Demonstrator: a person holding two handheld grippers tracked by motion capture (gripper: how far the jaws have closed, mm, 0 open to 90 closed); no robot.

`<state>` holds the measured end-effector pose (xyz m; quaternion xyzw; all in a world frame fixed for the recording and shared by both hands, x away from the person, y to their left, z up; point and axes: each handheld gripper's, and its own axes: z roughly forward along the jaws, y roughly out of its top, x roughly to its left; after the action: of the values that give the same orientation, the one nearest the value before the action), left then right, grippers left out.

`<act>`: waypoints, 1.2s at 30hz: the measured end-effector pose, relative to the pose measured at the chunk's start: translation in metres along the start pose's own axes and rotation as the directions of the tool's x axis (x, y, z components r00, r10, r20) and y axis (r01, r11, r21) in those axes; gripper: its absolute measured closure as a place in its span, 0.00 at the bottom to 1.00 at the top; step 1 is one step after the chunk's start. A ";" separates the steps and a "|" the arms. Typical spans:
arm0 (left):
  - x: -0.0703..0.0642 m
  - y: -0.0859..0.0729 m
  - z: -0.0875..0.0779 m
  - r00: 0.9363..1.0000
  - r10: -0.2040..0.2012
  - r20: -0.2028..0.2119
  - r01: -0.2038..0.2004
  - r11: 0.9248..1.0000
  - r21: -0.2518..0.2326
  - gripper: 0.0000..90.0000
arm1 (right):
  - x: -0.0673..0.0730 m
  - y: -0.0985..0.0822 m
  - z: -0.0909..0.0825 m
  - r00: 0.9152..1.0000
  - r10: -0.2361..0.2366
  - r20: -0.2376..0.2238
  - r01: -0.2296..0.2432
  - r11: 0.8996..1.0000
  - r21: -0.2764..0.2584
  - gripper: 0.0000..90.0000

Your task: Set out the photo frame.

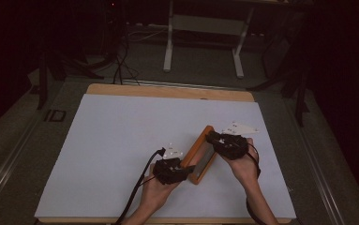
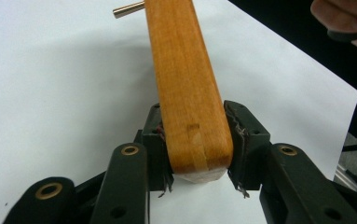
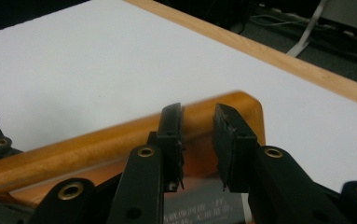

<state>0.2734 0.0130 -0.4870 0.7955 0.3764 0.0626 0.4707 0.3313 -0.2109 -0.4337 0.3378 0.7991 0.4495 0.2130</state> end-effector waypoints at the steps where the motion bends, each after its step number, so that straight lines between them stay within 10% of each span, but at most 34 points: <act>1: -0.003 0.000 0.000 1.000 0.008 -0.003 -0.008 1.000 0.000 0.73 | 0.000 0.000 -0.002 1.000 -0.002 0.002 0.002 1.000 -0.004 0.80; 18: -0.033 0.005 0.011 0.976 0.216 -0.002 -0.216 0.976 -0.001 0.76 | -0.005 -0.015 -0.044 0.996 -0.033 0.088 0.036 0.999 -0.030 1.00; 36: -0.030 -0.008 0.020 0.979 0.199 0.036 -0.199 0.980 0.008 0.60 | -0.013 -0.039 -0.052 0.996 -0.008 0.094 0.007 1.000 0.001 1.00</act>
<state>0.2566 -0.0188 -0.4969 0.8328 0.2871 0.0933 0.4640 0.2934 -0.2646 -0.4401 0.3557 0.7895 0.4320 0.2521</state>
